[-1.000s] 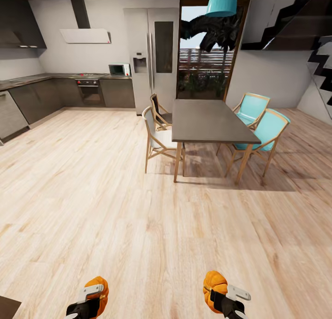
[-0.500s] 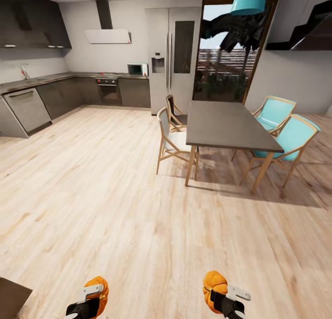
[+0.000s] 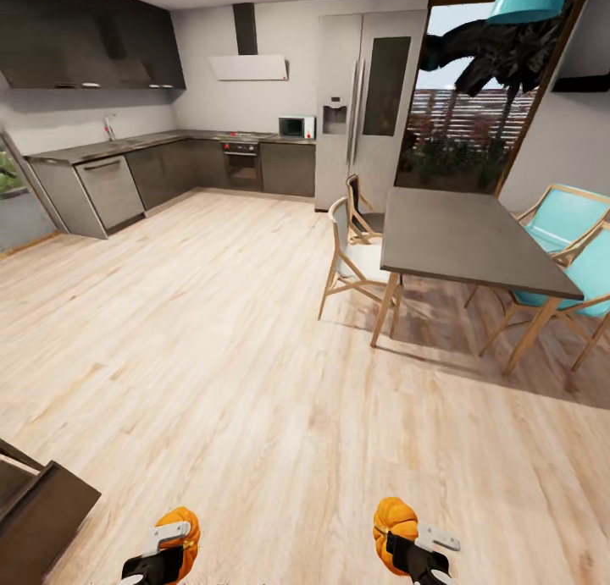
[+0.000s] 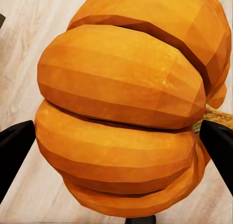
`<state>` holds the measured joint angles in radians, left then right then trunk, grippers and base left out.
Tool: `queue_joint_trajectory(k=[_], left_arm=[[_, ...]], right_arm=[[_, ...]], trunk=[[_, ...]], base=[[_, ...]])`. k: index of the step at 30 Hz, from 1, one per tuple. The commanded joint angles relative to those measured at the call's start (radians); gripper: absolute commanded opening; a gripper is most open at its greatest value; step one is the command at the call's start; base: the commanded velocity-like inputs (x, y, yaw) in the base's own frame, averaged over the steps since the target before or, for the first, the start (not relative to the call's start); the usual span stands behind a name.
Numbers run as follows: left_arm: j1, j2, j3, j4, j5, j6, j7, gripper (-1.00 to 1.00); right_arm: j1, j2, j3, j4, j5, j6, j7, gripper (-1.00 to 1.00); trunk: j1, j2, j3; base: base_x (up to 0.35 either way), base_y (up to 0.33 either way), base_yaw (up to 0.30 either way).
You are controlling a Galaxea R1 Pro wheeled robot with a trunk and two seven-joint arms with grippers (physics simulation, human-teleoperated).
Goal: Place each of the two pumpkins and all three candles from the living room inside a cabinet in the living room (use any cabinet), then make sure every cabinet is closed, and position the cauldron so it is next to a table in the living room.
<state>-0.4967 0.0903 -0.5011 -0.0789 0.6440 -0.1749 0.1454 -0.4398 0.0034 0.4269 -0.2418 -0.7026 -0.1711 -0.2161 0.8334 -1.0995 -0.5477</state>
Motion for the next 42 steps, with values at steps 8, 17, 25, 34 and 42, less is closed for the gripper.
queue_joint_trajectory(k=[8, 17, 25, 34, 42], left_arm=[[0.000, 0.000, -0.008, -0.001, 0.005, -0.001, 0.005, -1.00], [0.000, 0.000, -0.010, -0.001, 0.005, -0.001, 0.005, -1.00], [0.000, -0.003, -0.010, -0.001, 0.005, -0.001, 0.005, -1.00], [0.000, -0.005, -0.010, -0.001, 0.005, -0.001, 0.005, -1.00], [0.003, -0.012, -0.010, -0.001, 0.006, -0.001, 0.005, -1.00]], right_arm=[[0.000, 0.000, 0.009, -0.001, -0.008, -0.004, -0.005, -1.00], [0.000, 0.000, 0.009, -0.001, -0.006, -0.004, -0.005, -1.00], [0.000, 0.000, 0.010, -0.001, -0.006, -0.004, -0.005, -1.00], [0.000, 0.000, 0.010, -0.001, -0.006, -0.004, -0.005, -1.00], [0.000, 0.000, 0.011, -0.002, -0.006, -0.004, -0.005, -1.00]], trunk=[[0.000, -0.001, -0.001], [0.000, -0.001, -0.001], [0.000, -0.001, -0.001], [0.000, -0.001, -0.001], [0.000, -0.001, -0.001]], base=[[0.000, 0.000, 0.290], [0.000, 0.000, 0.290], [0.000, 0.000, 0.290], [0.000, 0.000, 0.290], [0.000, 0.000, 0.290]])
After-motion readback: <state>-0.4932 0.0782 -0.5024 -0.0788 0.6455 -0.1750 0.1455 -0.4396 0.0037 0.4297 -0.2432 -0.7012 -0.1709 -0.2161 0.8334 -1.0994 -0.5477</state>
